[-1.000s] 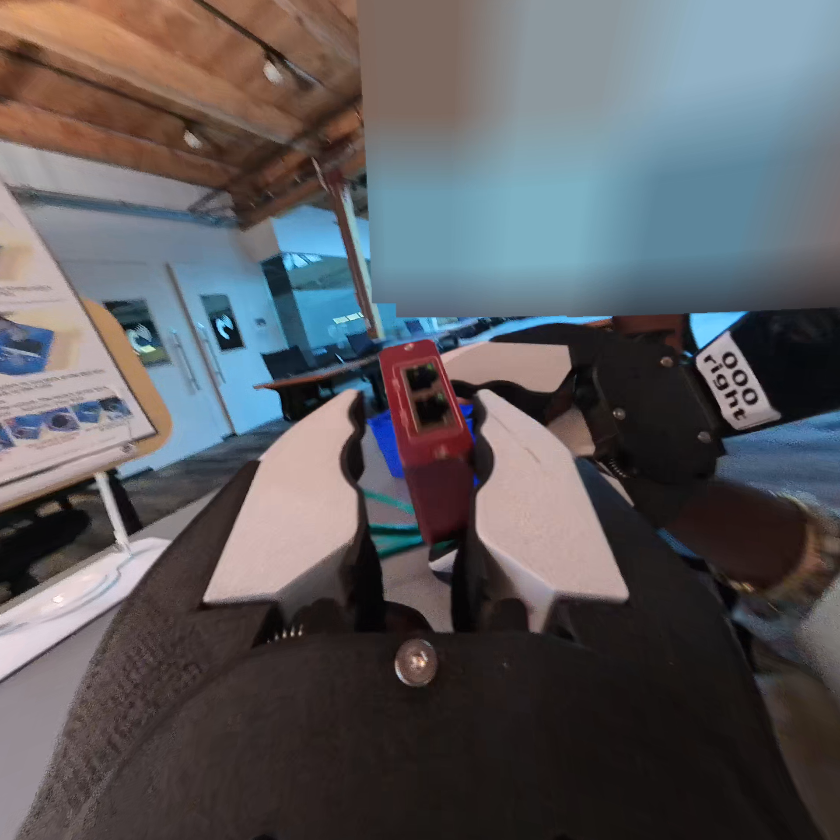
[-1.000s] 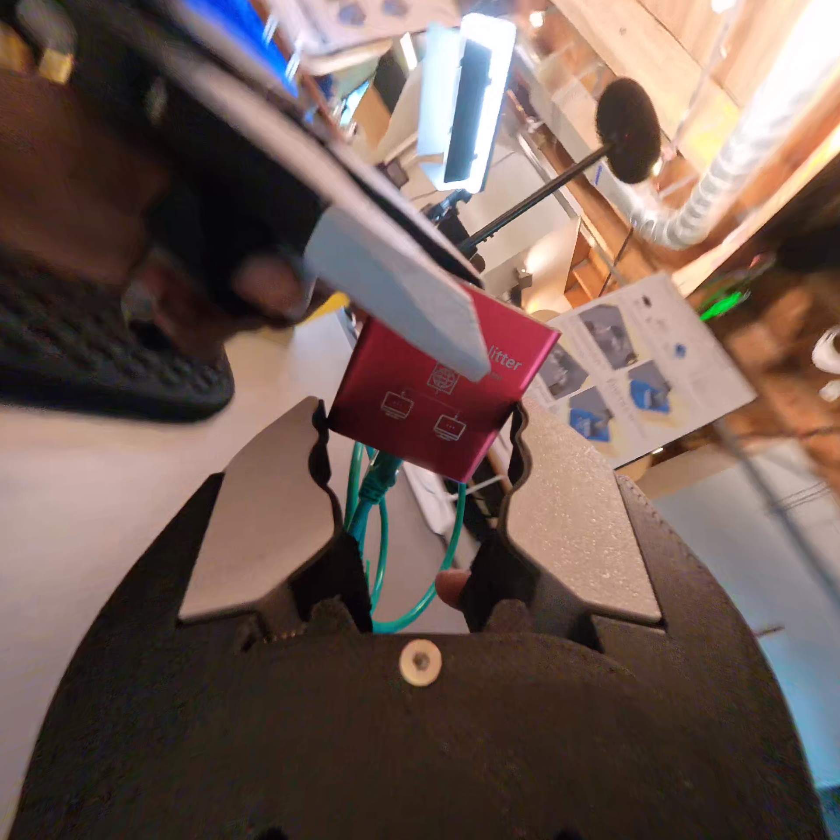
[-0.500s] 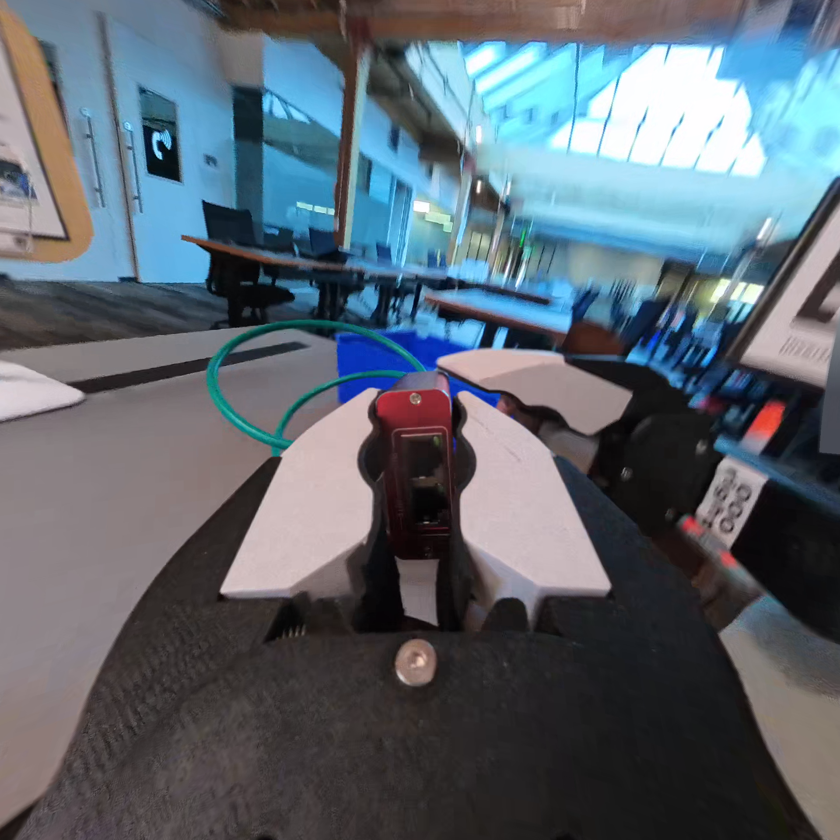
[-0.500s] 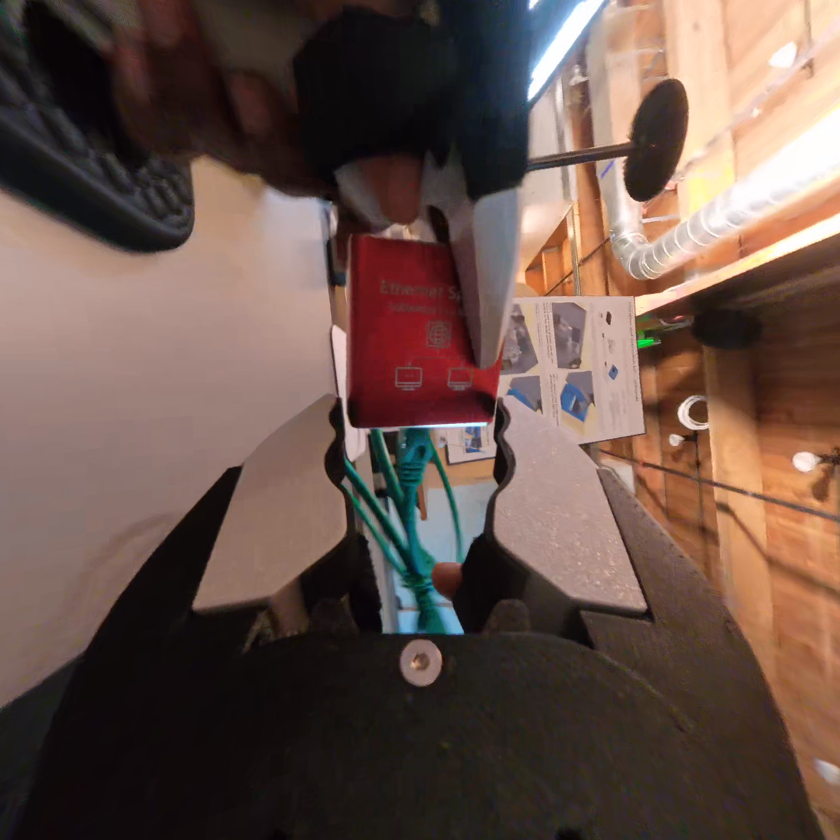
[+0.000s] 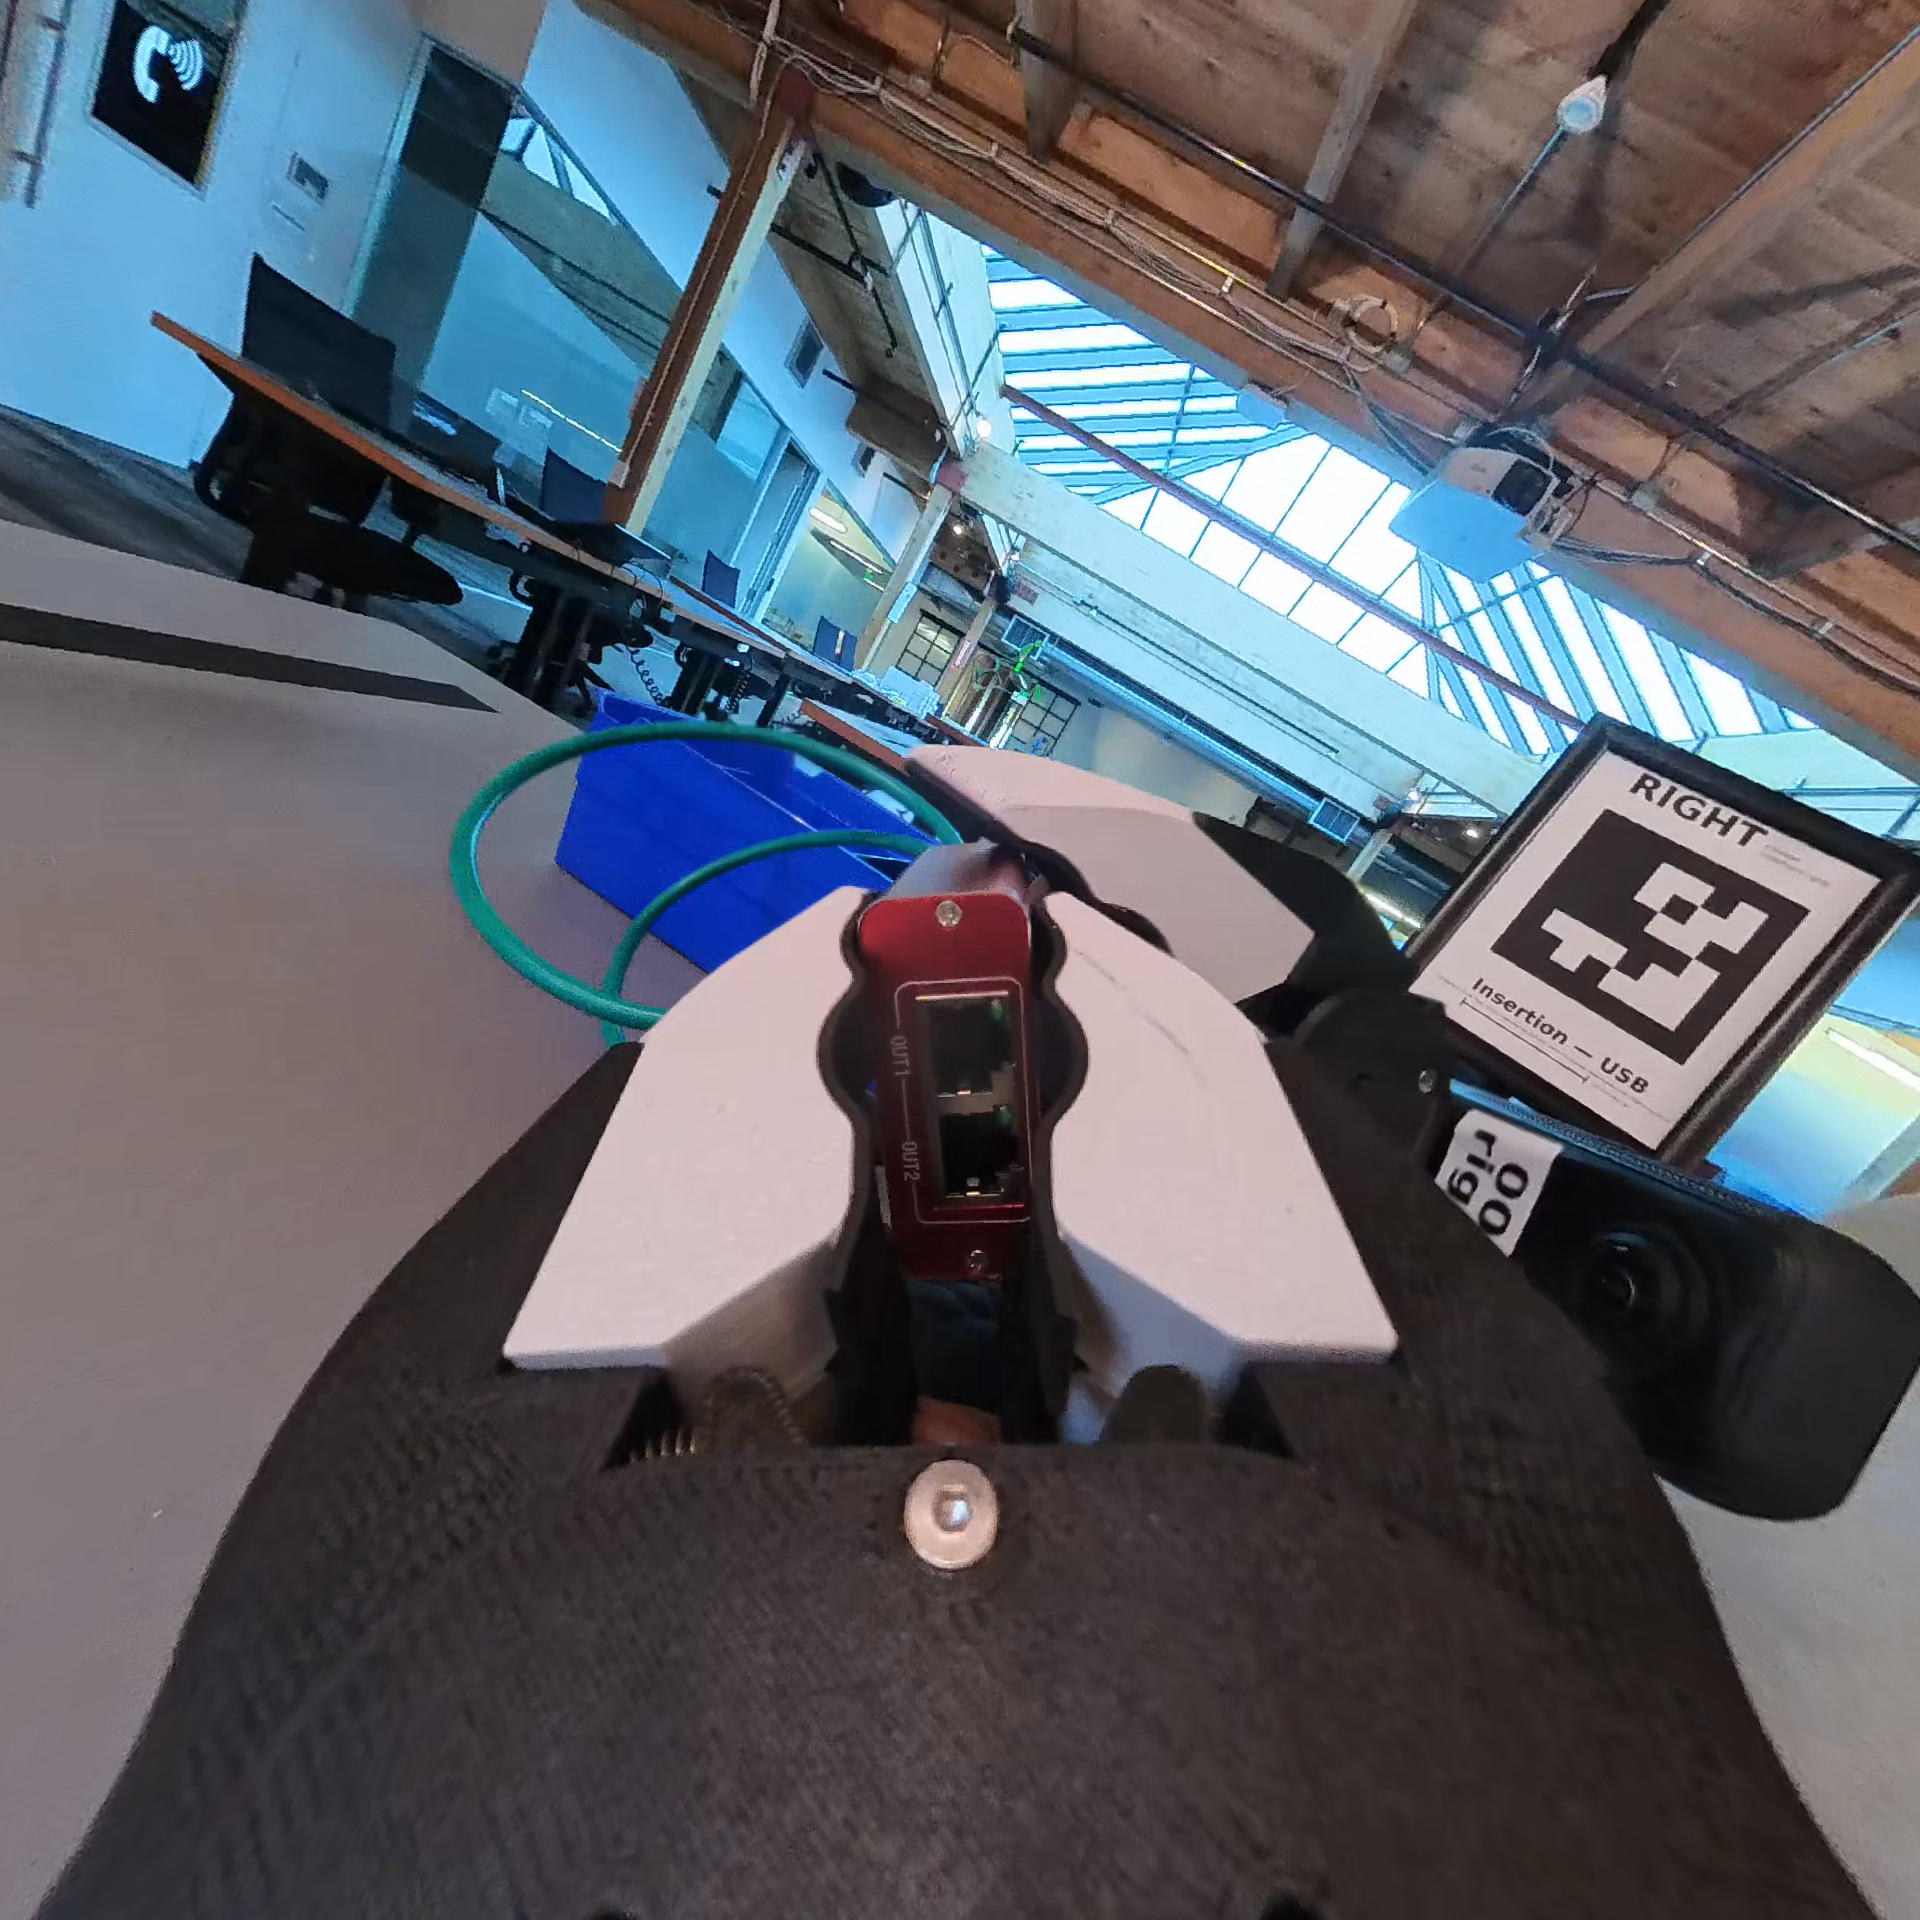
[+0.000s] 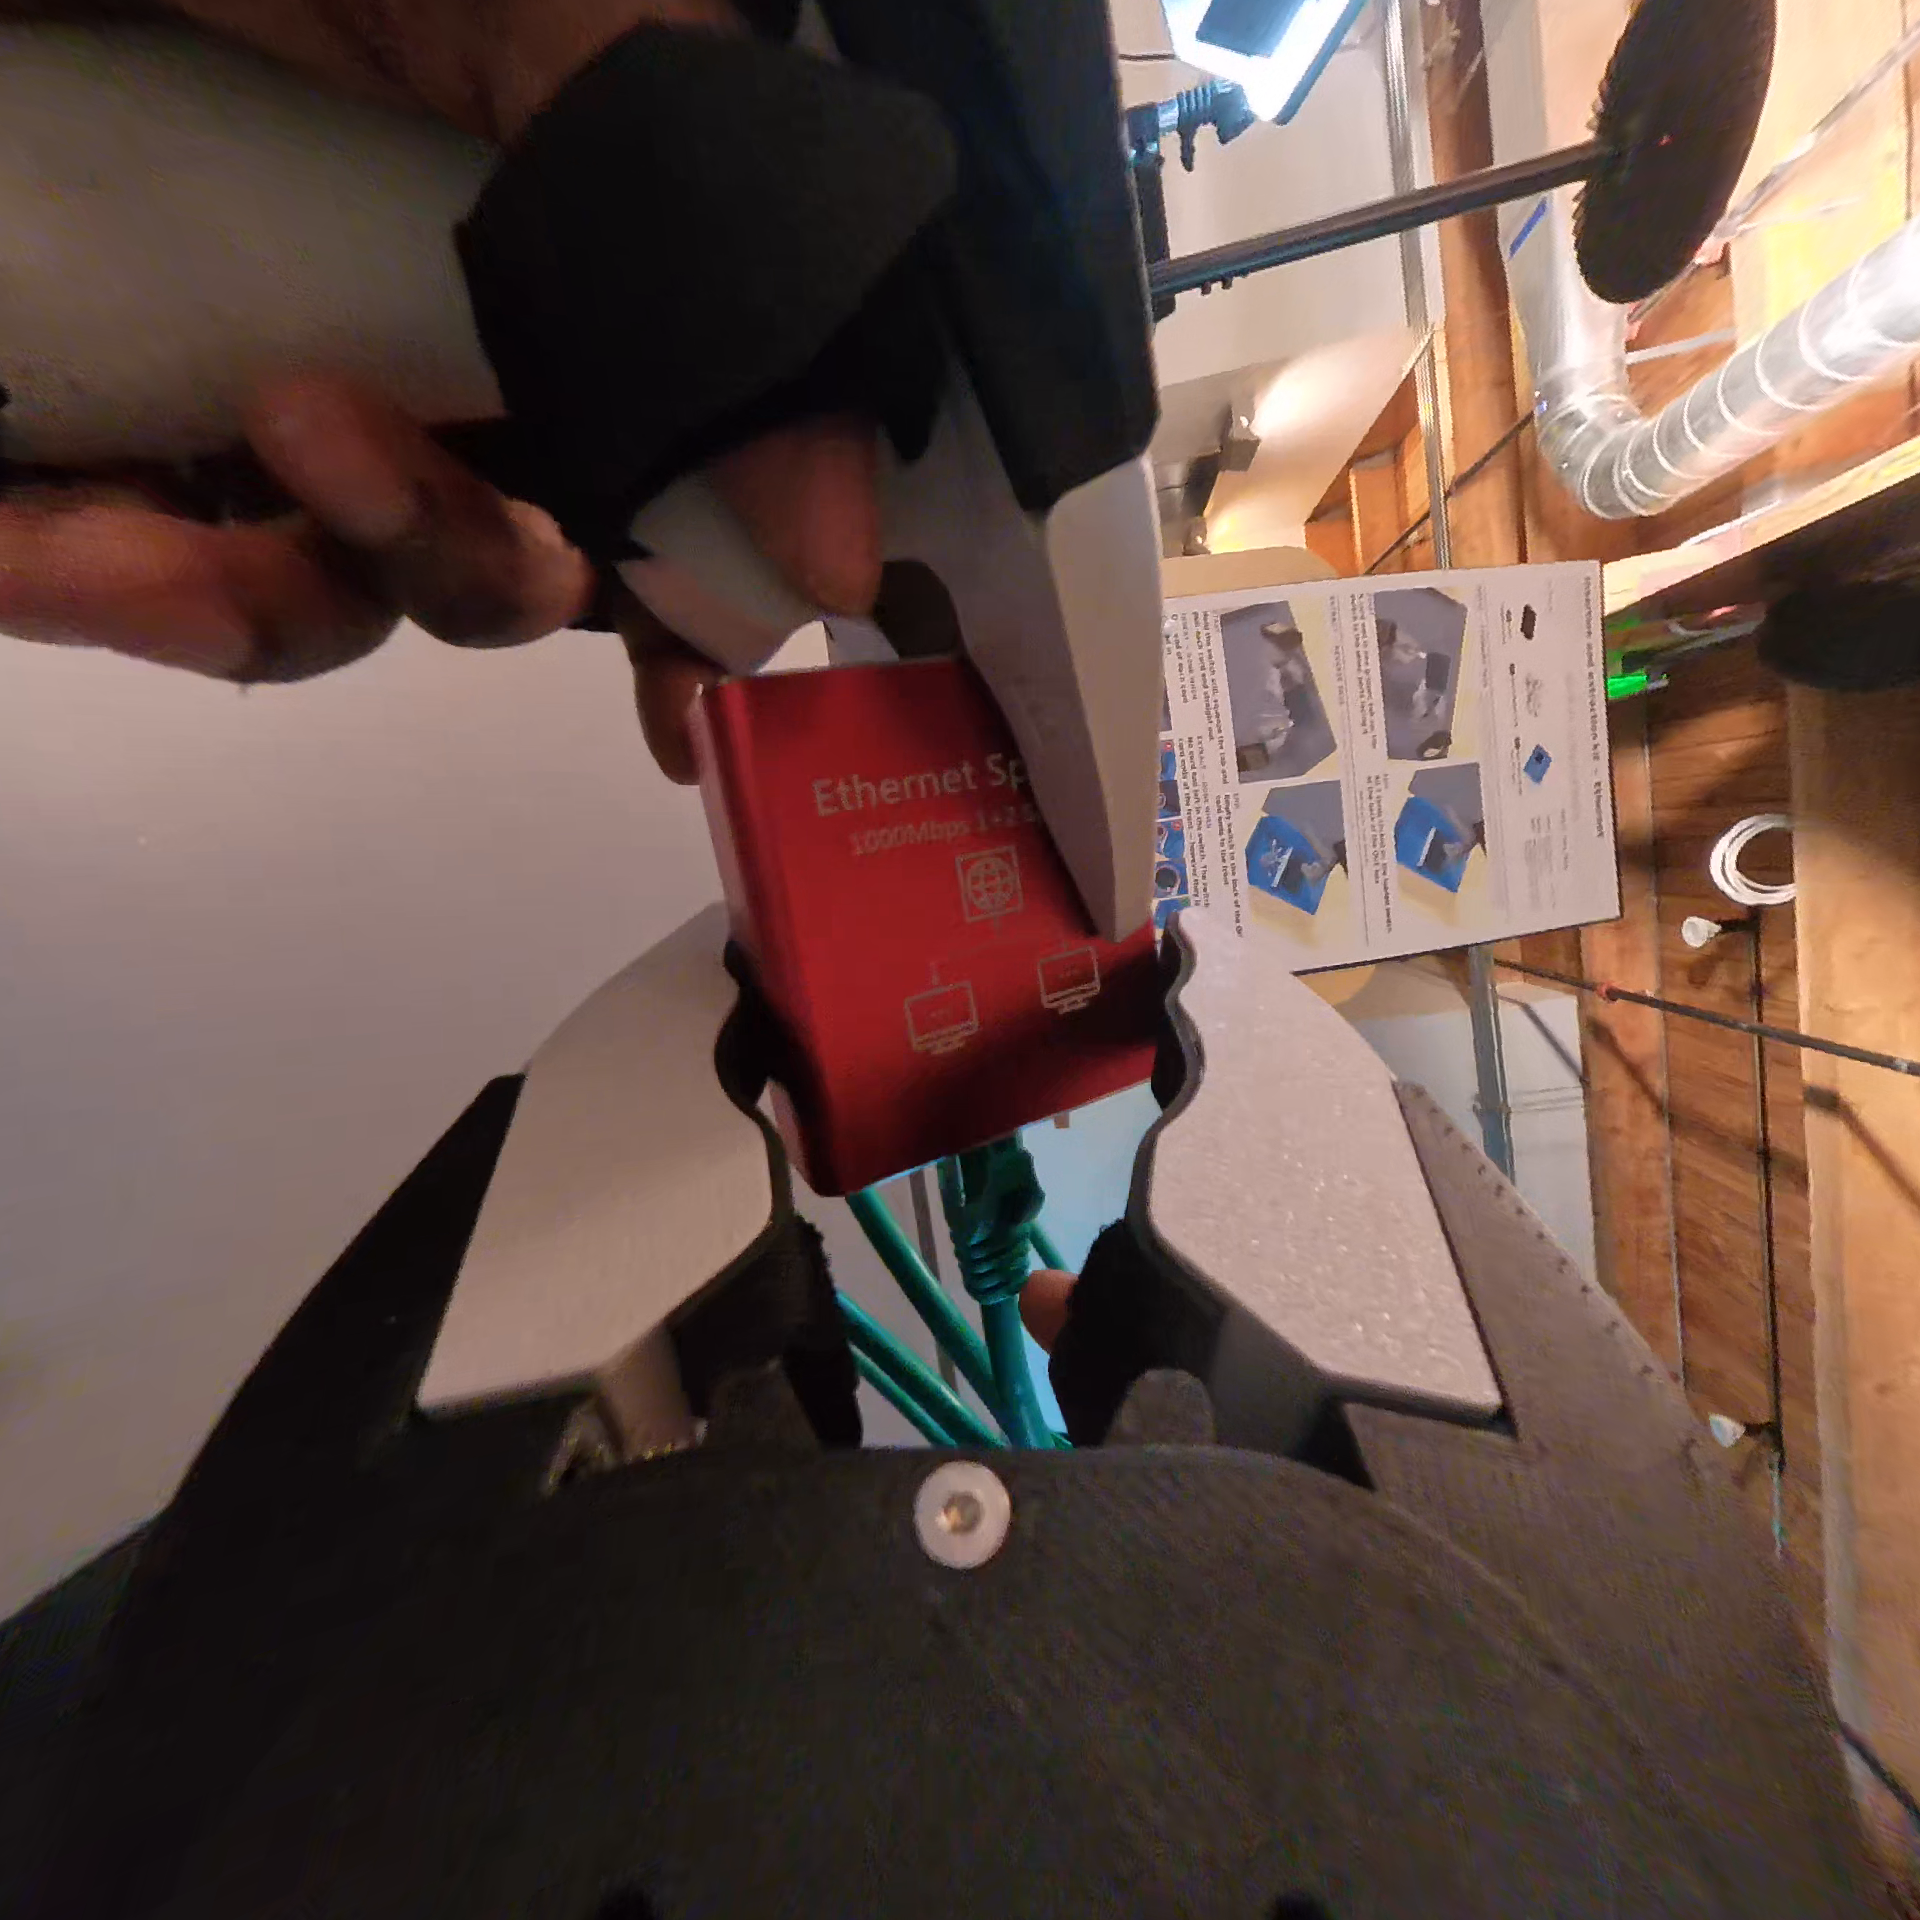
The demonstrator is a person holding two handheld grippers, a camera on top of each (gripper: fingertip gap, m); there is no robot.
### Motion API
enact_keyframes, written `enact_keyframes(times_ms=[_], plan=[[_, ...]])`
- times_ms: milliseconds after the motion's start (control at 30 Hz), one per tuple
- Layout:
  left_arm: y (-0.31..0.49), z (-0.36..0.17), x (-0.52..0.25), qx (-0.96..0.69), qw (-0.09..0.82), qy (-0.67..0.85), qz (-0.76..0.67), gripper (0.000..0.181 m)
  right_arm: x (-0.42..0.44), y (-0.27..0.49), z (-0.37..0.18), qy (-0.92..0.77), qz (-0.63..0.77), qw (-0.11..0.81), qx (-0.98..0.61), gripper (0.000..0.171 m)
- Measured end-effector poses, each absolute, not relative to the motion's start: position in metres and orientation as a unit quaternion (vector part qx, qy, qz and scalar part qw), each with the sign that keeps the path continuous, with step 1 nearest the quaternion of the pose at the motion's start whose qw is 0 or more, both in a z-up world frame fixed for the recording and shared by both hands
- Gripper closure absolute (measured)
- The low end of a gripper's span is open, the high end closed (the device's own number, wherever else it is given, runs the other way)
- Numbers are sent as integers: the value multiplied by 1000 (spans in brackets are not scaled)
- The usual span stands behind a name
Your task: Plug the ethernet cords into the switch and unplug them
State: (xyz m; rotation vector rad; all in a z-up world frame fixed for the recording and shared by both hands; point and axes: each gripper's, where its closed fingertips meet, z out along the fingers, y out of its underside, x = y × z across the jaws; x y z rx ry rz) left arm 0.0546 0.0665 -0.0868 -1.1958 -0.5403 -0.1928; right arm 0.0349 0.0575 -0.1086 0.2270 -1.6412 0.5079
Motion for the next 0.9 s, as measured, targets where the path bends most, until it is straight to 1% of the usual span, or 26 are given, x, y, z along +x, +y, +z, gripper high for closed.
enact_keyframes(times_ms=[167,233,267,333,400,467,533,600,700,800,900], plan=[[72,-88,67,-597,777,-186,-76,151,43,68,-109,-721,187,650,153,97],[62,-82,63,-606,778,-162,-21,137,43,75,-119,-740,158,631,172,95],[53,-77,58,-607,779,-154,21,128,42,79,-127,-752,146,618,177,97],[33,-69,49,-625,761,-129,118,116,41,83,-146,-783,135,578,186,97],[16,-66,45,-657,719,-92,207,98,43,83,-166,-818,139,527,186,97],[0,-70,42,-696,656,-57,287,88,45,83,-182,-846,155,480,174,96],[-14,-73,39,-721,598,-31,348,88,48,82,-195,-868,174,437,159,97],[-21,-73,41,-732,575,-16,366,88,52,83,-206,-889,184,395,139,96],[-31,-64,41,-720,589,-31,365,93,53,87,-217,-915,190,345,91,96],[-43,-57,41,-713,601,-47,357,101,54,88,-220,-924,214,314,52,97],[-58,-57,39,-722,589,-63,356,106,54,90,-222,-928,235,288,22,96]])
